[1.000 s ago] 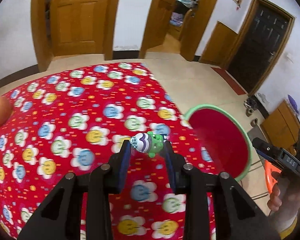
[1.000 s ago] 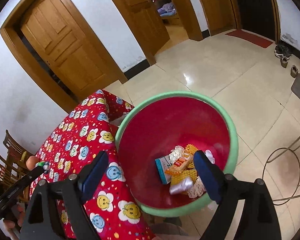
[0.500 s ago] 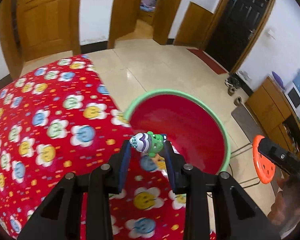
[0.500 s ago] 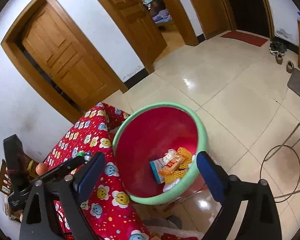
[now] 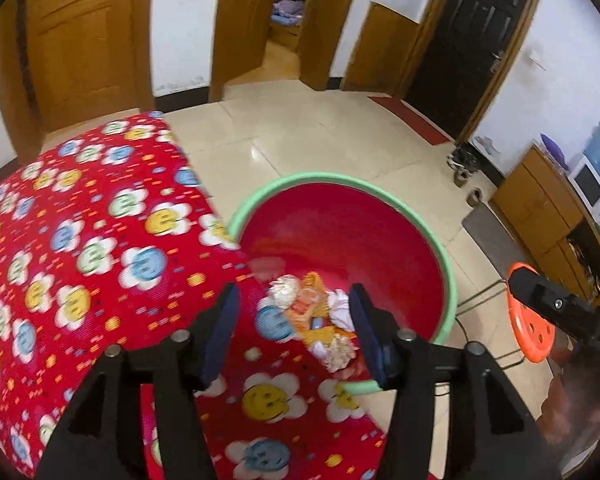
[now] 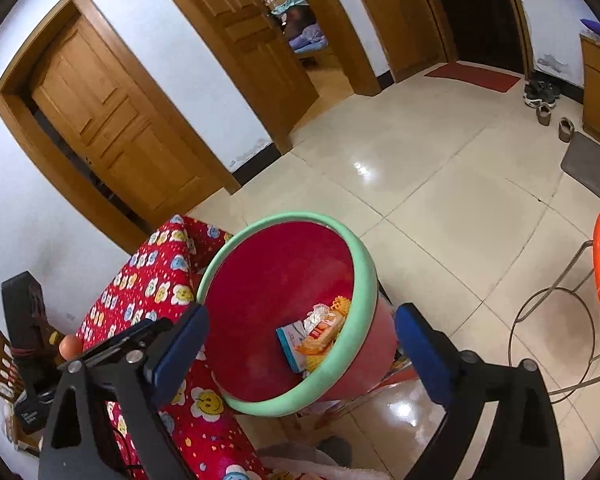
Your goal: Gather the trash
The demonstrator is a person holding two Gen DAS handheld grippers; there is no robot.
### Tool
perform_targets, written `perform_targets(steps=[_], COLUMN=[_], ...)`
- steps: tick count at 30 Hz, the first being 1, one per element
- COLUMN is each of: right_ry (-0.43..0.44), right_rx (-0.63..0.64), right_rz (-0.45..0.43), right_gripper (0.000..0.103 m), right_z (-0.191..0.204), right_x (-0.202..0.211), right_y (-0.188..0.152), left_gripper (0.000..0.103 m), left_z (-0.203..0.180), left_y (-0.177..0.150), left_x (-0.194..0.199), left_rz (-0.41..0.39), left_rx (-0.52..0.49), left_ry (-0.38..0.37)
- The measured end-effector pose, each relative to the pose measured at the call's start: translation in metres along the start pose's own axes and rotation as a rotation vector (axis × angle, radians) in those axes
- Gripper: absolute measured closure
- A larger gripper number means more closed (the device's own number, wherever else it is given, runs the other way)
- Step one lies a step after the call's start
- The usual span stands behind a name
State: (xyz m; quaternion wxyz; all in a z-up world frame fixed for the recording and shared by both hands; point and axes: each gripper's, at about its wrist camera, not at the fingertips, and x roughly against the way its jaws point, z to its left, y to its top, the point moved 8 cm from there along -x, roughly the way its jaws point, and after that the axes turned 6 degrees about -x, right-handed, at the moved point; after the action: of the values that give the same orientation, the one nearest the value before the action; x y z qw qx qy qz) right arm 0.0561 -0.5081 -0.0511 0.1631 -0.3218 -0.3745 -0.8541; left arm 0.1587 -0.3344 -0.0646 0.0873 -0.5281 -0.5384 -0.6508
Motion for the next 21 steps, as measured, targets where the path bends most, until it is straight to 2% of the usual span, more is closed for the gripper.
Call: perform_targets(steps=[8,21], right_ry=[0.035,0.073], right_rx=[0.066,0.180], right_rz=[0.049,0.050], right_gripper=[0.003,0.003], right_z=[0.026,0.088], right_x=[-0.009,0.005], right_y=[-0.016,-0.045], left_gripper=[0.032,0.031], left_z=[0.041,0.091], left_y=[-0.016,-0.067], left_x=[0.041,0.108], left_rz=[-0.030,-0.049], left_rx=[0.040,0.169], left_ry=[0.118,0.221])
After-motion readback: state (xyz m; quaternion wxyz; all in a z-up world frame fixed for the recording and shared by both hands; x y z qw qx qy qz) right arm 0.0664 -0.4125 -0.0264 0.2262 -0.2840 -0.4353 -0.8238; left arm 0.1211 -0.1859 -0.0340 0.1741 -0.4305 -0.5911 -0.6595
